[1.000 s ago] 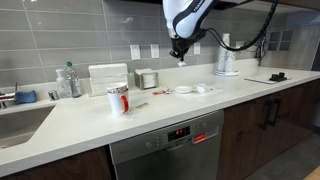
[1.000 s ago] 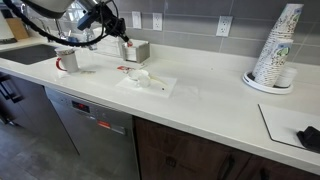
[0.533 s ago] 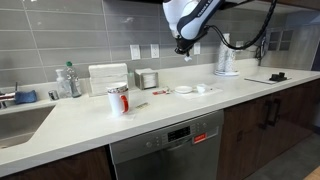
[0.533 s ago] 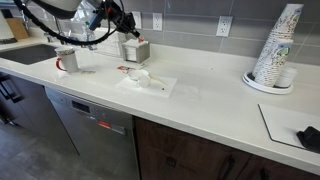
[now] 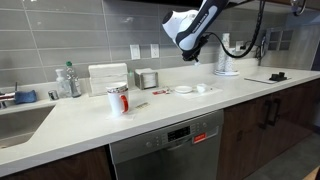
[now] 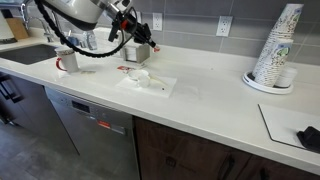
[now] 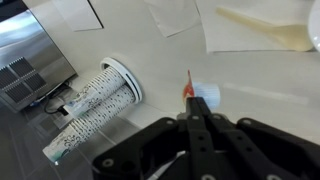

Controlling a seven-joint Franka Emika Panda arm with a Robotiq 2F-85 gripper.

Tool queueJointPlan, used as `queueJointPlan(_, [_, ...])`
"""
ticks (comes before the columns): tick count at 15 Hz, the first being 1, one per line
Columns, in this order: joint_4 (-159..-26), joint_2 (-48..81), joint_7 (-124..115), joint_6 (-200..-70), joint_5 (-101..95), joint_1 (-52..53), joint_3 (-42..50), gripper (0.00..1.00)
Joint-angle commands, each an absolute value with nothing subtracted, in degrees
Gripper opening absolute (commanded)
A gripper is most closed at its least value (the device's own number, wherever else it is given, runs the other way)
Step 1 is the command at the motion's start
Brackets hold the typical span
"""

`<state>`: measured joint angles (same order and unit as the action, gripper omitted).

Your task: Move the white thing to the right

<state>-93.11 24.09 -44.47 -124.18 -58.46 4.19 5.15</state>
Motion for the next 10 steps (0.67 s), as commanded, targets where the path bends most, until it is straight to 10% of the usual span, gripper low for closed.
queueJointPlan(1, [-86.00, 30.87, -44.58, -120.25, -56.70, 3.28, 5.66, 0.00])
queueJointPlan(10, [-73.06, 43.63, -43.11, -112.64, -48.87, 2.11, 7.20, 0.00])
